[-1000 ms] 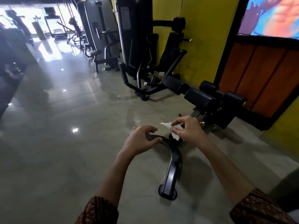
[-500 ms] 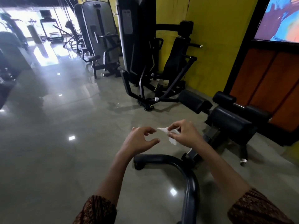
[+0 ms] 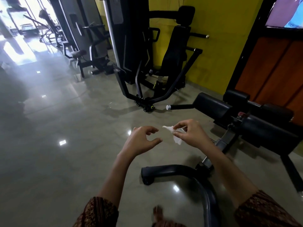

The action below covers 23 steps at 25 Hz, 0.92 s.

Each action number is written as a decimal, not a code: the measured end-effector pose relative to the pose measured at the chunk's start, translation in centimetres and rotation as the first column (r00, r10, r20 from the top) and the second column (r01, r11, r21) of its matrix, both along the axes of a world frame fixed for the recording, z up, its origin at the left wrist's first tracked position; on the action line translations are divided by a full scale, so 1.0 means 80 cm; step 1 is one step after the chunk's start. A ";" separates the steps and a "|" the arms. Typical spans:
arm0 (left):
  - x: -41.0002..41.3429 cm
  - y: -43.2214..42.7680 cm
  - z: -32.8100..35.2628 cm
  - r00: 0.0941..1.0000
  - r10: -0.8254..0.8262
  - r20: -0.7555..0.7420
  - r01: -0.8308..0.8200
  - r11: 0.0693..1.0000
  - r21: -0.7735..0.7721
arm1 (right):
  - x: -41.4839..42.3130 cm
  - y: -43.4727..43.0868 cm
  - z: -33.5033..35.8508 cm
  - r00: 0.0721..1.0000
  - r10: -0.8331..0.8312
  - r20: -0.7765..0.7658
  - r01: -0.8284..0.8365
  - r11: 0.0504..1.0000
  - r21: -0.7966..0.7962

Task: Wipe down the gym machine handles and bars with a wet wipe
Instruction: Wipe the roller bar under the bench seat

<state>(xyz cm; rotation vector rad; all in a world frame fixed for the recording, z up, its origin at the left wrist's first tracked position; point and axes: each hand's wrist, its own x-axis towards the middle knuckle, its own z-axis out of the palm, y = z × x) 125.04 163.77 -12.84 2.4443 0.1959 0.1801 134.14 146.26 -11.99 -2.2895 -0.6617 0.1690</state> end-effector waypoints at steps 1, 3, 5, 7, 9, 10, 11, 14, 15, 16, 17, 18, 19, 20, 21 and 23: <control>0.019 0.014 -0.007 1.000 -0.003 -0.008 0.003 1.000 -0.002 | 0.018 0.012 -0.005 1.000 -0.015 -0.006 0.015 1.000 0.004; 0.064 0.043 -0.021 0.999 -0.020 -0.034 0.020 1.000 0.000 | 0.059 0.037 -0.019 0.999 -0.049 -0.016 0.049 0.999 0.017; 0.120 0.071 -0.032 0.997 -0.053 -0.056 0.053 0.999 0.004 | 0.106 0.059 -0.031 0.994 -0.102 -0.039 0.103 0.994 0.029; 0.180 0.093 -0.032 0.992 -0.094 -0.085 0.094 0.996 0.002 | 0.155 0.077 -0.037 0.985 -0.156 -0.068 0.159 0.987 0.027; 0.237 0.108 -0.035 0.982 -0.150 -0.114 0.151 0.989 0.000 | 0.200 0.088 -0.042 0.973 -0.213 -0.084 0.215 0.977 0.012; 0.261 0.113 -0.038 0.978 -0.171 -0.120 0.171 0.985 -0.004 | 0.217 0.092 -0.043 0.969 -0.234 -0.083 0.235 0.972 0.004; 0.282 0.117 -0.042 0.974 -0.188 -0.123 0.189 0.982 -0.010 | 0.232 0.095 -0.046 0.962 -0.259 -0.081 0.260 0.966 0.000; 0.345 0.123 -0.061 0.947 -0.271 -0.169 0.269 0.962 -0.034 | 0.273 0.098 -0.060 0.926 -0.361 -0.108 0.360 0.933 -0.032; 0.363 0.124 -0.066 0.934 -0.303 -0.189 0.300 0.953 -0.048 | 0.285 0.096 -0.066 0.910 -0.394 -0.132 0.392 0.919 -0.043; 0.381 0.124 -0.070 0.917 -0.342 -0.204 0.338 0.940 -0.055 | 0.295 0.095 -0.069 0.890 -0.428 -0.156 0.427 0.903 -0.044; 0.401 0.125 -0.076 0.899 -0.382 -0.212 0.378 0.924 -0.061 | 0.306 0.093 -0.074 0.865 -0.470 -0.178 0.471 0.881 -0.042; 0.420 0.126 -0.081 0.886 -0.412 -0.214 0.408 0.911 -0.064 | 0.315 0.092 -0.079 0.837 -0.513 -0.190 0.516 0.856 -0.039; 0.441 0.128 -0.087 0.870 -0.443 -0.216 0.440 0.896 -0.067 | 0.324 0.091 -0.084 0.801 -0.563 -0.204 0.568 0.822 -0.039; 0.463 0.130 -0.093 0.850 -0.477 -0.223 0.475 0.878 -0.066 | 0.331 0.092 -0.090 0.762 -0.610 -0.218 0.616 0.786 -0.045; 0.482 0.132 -0.097 0.836 -0.499 -0.228 0.499 0.864 -0.064 | 0.337 0.094 -0.094 0.735 -0.638 -0.230 0.645 0.762 -0.050; 0.525 0.138 -0.111 0.780 -0.575 -0.246 0.581 0.812 -0.058 | 0.349 0.105 -0.103 0.671 -0.700 -0.244 0.712 0.700 -0.050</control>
